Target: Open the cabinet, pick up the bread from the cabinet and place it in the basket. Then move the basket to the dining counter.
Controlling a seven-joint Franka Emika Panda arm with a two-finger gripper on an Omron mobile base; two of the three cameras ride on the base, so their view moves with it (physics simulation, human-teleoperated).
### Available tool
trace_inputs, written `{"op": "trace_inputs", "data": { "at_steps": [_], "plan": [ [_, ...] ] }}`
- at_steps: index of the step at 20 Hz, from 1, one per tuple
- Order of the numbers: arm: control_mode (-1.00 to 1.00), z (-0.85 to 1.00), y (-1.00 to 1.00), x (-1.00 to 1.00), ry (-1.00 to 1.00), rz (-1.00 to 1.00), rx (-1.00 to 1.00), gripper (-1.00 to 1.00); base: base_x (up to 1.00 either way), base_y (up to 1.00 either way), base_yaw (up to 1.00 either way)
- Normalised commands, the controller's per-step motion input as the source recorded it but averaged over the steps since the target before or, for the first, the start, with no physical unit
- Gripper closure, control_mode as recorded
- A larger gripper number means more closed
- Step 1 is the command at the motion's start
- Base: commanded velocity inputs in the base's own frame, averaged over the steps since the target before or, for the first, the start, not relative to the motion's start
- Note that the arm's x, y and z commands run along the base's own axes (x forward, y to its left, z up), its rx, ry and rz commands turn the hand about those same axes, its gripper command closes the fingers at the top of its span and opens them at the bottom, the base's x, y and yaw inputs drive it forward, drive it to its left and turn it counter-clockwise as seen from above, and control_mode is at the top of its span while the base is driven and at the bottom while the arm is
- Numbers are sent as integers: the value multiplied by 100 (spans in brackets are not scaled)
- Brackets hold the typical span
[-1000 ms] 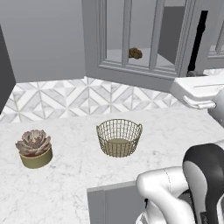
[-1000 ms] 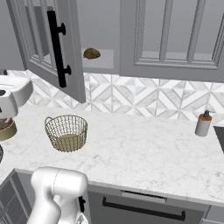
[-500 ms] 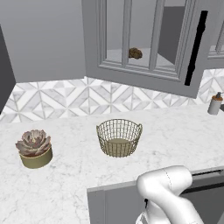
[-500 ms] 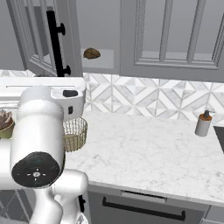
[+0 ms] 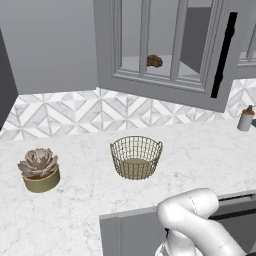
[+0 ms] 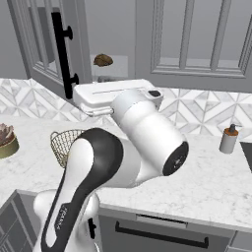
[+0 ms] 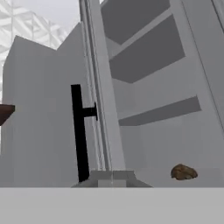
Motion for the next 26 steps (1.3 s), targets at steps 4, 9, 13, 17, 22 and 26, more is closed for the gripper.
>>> {"op": "trace_inputs", "data": {
  "at_steps": [4,9,13,17,22,26],
  "plan": [
    [-100,-56,-11,77,-1,30,0,100,0,0,0],
    [-100,-26,6,82,-8,17,0,100,0,0,0],
    [-100,0,20,34,-3,0,0,100,0,0,0],
    [-100,0,35,14,0,0,0,100,0,0,0],
    [-100,0,46,14,0,0,-1,100,0,0,0],
    [-100,0,42,16,0,0,0,100,0,0,0]
  ]
}}
